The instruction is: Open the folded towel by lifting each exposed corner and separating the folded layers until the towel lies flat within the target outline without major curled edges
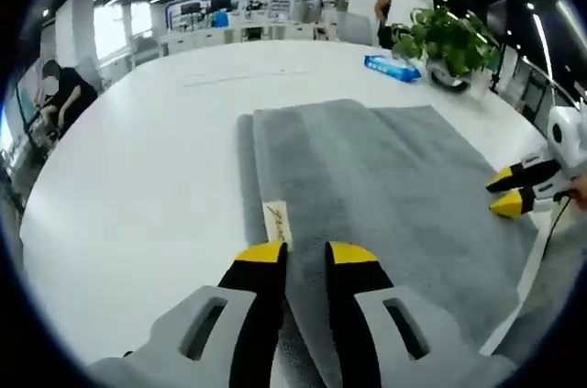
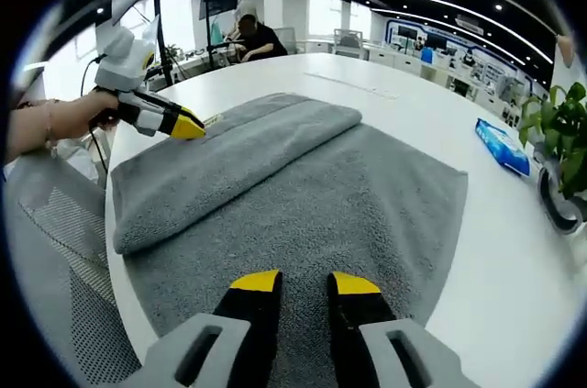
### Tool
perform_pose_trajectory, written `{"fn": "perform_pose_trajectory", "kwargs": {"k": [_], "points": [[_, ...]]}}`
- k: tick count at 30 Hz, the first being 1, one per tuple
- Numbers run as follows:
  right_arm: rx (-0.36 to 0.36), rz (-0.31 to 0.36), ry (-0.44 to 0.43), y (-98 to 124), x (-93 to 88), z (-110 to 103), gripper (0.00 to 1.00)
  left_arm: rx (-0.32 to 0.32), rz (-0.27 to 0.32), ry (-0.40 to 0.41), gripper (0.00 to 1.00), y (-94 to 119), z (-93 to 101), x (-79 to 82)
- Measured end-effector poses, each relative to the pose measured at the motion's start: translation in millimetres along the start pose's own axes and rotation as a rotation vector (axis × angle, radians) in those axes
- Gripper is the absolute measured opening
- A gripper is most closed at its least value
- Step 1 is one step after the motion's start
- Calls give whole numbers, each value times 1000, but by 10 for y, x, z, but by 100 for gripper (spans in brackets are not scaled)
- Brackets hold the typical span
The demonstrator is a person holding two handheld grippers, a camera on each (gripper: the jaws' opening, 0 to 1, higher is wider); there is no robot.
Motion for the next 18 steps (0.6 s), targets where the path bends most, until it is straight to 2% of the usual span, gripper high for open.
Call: {"fn": "perform_pose_trajectory", "kwargs": {"k": [1, 5, 8, 9, 10, 12, 14, 17, 18], "points": [[0, 0, 0, -1, 1, 1, 18, 18, 5, -10, 18, 2, -6, 12], [-1, 0, 0, -6, 1, 4, 18, -11, 2, 13, 19, 1, -13, -4], [-1, -1, 0, -6, 0, 2, 18, -18, 0, 27, 9, 6, -12, -6], [-1, -1, -1, -7, 0, 2, 18, -19, 0, 21, 0, 9, -13, -6], [-2, -1, -1, -6, 0, 1, 18, -48, -22, 41, 0, 19, 32, -42], [-2, -2, -2, -5, 0, 1, 18, -30, -6, 5, 0, 8, 21, -23], [-1, -2, -3, -3, -1, 1, 18, -29, -4, 9, 0, 5, 9, -20], [-1, -3, -3, -2, -1, -1, 18, -46, 4, 52, 0, 0, 10, -16], [-1, -3, -2, -2, -1, -2, 18, -61, 10, 108, 0, -3, 28, -5]]}}
Point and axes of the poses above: the point that each gripper's makers call its tool centre point, and the gripper's own axes: y roughly backward along the fingers, z roughly to its right, x roughly out of its top, the point moved 6 cm from there along y, roughly backward along the fingers, and after that the axes turned 2 degrees about -y, right-handed, at the moved point
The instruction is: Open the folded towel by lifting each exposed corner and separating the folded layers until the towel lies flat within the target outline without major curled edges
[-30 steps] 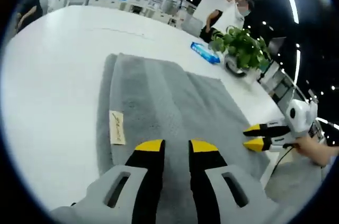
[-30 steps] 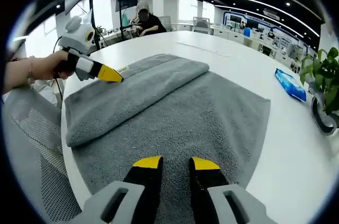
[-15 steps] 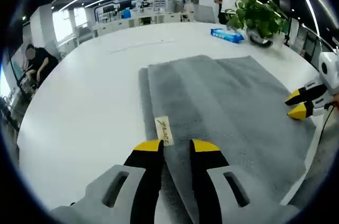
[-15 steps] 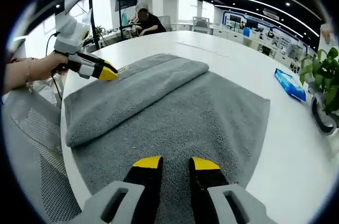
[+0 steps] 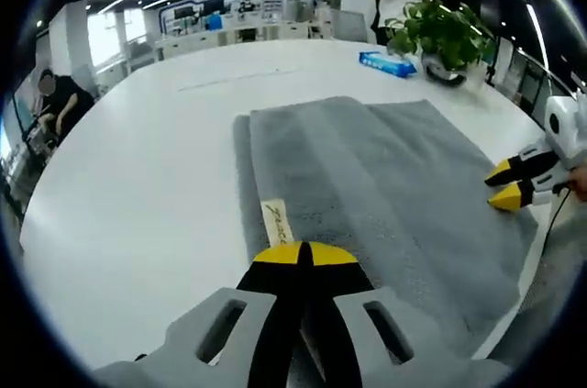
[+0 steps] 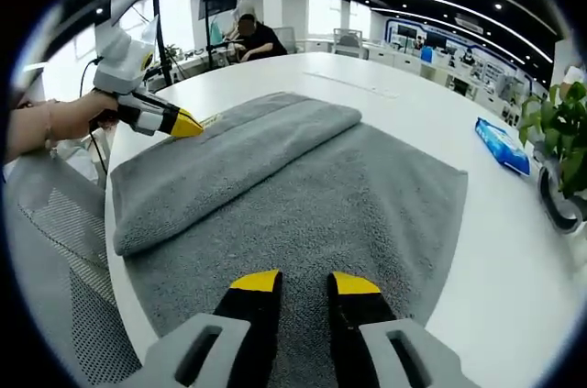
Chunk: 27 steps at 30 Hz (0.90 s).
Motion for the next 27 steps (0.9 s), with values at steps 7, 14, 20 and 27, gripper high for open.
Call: {"fn": "perform_pose_trajectory", "kwargs": {"k": [7, 14, 20, 27], "points": [[0, -1, -1, 2, -3, -1, 18, -34, 3, 59, 8, -39, 34, -17], [-1, -2, 0, 8, -5, -5, 18, 21, 33, -77, 24, -19, 33, 42], [1, -3, -1, 8, -5, -7, 18, 76, 24, -43, 36, 1, -87, 15], [0, -4, -3, 14, -4, -11, 17, 70, 21, -12, 8, 37, -109, 5]]}}
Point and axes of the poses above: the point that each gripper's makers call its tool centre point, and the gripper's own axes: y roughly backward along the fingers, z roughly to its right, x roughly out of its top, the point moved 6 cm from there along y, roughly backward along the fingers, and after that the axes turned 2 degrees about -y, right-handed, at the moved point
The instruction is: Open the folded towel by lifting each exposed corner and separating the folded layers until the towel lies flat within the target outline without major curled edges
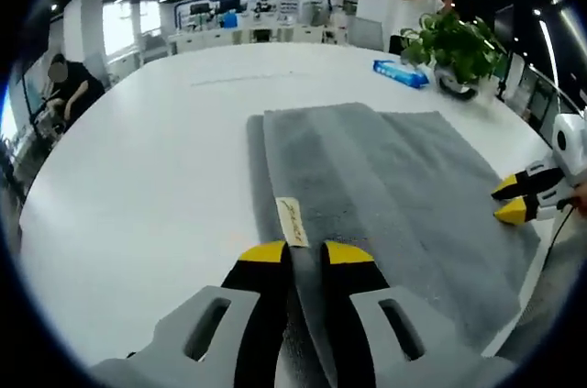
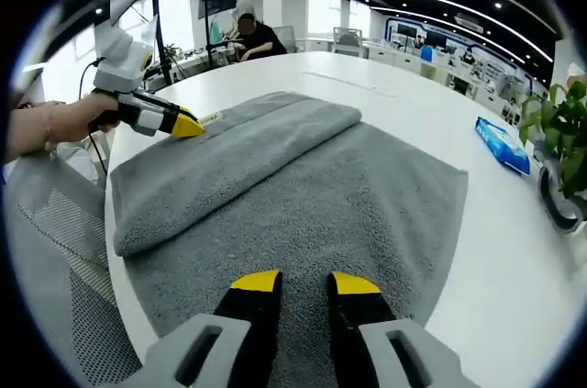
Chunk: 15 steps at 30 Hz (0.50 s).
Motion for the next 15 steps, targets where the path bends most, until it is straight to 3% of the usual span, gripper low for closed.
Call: {"fn": "perform_pose_trajectory", "kwargs": {"k": [5, 11, 15], "points": [[-2, 0, -6, 4, -4, 10, 16, 5, 13, 59, 2, 16, -58, 5], [-22, -3, -12, 20, -18, 66, 8, 29, 18, -22, 2, 33, -63, 21], [-22, 5, -64, 43, -45, 142, 2, 63, 37, 54, 2, 67, -183, 30]]}}
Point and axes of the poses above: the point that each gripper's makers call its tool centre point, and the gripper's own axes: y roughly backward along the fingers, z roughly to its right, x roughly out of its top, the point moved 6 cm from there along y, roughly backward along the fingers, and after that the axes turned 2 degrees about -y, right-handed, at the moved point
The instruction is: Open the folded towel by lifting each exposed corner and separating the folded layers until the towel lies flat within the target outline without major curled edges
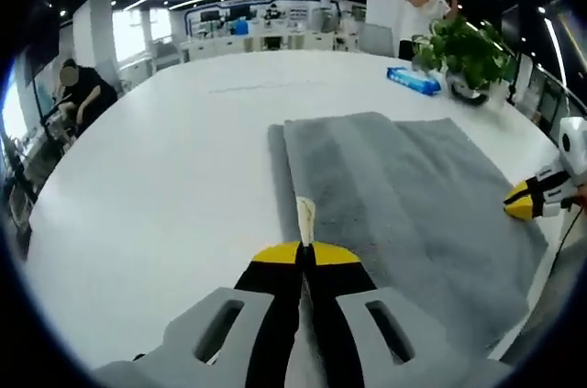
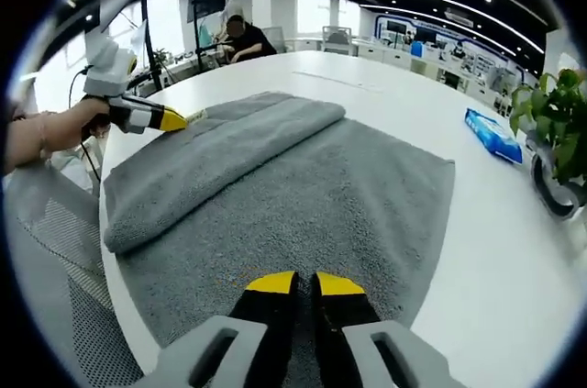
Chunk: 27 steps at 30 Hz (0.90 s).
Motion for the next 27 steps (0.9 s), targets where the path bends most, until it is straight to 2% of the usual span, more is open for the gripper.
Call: {"fn": "perform_pose_trajectory", "kwargs": {"k": [3, 4, 6, 7, 8, 10, 12, 13, 14, 16, 17, 19, 21, 24, 27], "points": [[4, 4, 2, -2, -4, 0, 1, 29, -17, -9, 2, -14, -58, -42], [4, 3, 4, -4, -3, 6, 0, 72, -34, -26, 2, -5, -116, -75], [1, 1, 7, -1, -6, 22, 0, 145, -47, 14, 0, 28, -224, -121], [-11, -2, 10, 7, -12, 41, 0, 228, -94, 1, 0, 76, -383, -185], [-25, -6, 18, 16, -17, 67, 0, 220, -93, 3, 0, 74, -409, -196], [-29, -8, 9, 30, -28, 99, 0, 219, -73, 214, 0, 104, -502, -232], [-26, -8, 1, 29, -27, 96, 0, 197, -49, 273, 0, 100, -493, -208], [-28, -9, 6, 28, -26, 91, 0, 187, -44, 238, 0, 90, -465, -177], [-30, -10, 9, 27, -25, 89, 0, 139, 0, 174, 0, 58, -372, -81], [-32, -10, 10, 26, -23, 89, 0, 69, 27, 106, 0, 21, -194, 0], [-31, -10, 10, 25, -23, 90, 0, 3, 31, 77, 0, -7, -50, 22], [-30, -10, 9, 25, -23, 92, 0, -50, 4, 65, 1, -47, 86, -15], [-32, -11, 13, 25, -23, 87, 0, -74, -25, 58, 7, -72, 134, -57], [-36, -15, 24, 24, -22, 80, 0, -90, -9, 59, 15, -57, 150, -40], [-35, -15, 20, 29, -26, 80, 0, -123, -5, 106, 20, -51, 178, -29]]}}
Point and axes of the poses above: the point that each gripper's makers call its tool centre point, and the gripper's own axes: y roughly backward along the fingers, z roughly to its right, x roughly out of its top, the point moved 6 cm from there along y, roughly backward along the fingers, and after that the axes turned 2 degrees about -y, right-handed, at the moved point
